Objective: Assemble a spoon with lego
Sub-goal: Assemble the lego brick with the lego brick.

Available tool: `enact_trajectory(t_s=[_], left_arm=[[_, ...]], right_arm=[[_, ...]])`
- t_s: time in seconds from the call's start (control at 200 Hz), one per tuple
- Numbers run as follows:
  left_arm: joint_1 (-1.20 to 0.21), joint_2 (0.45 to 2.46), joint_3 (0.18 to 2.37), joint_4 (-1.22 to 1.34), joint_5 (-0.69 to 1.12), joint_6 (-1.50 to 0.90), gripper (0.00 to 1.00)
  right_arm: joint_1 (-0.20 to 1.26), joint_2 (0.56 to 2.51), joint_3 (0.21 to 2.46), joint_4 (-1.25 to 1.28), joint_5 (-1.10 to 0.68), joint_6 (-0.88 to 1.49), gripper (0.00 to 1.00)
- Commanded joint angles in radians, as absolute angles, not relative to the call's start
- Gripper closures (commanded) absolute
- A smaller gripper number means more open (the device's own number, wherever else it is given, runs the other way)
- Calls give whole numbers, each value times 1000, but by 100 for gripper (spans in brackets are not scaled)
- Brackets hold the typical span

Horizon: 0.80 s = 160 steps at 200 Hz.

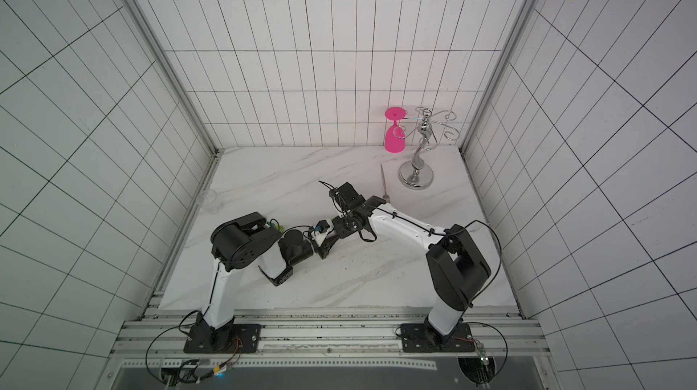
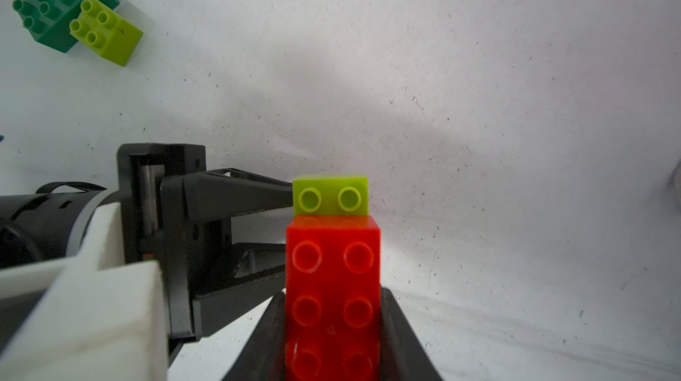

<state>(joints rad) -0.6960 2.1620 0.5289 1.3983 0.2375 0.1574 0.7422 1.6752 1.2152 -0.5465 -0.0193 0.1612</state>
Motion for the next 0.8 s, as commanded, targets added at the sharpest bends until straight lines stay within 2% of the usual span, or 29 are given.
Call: enact_trajectory(t_s=[0.0,0.205,0.795], left_arm=[[-686,2157,527,1348,210,154,99],[-686,2158,526,1350,213,151,100],[-683,2165,536,1351,224,140,100]], right_arm=[[752,1660,1204,-727,23,188,87],[752,1644,1192,-724,44,197,87],[740,1768,1078,-579,24,234,88]])
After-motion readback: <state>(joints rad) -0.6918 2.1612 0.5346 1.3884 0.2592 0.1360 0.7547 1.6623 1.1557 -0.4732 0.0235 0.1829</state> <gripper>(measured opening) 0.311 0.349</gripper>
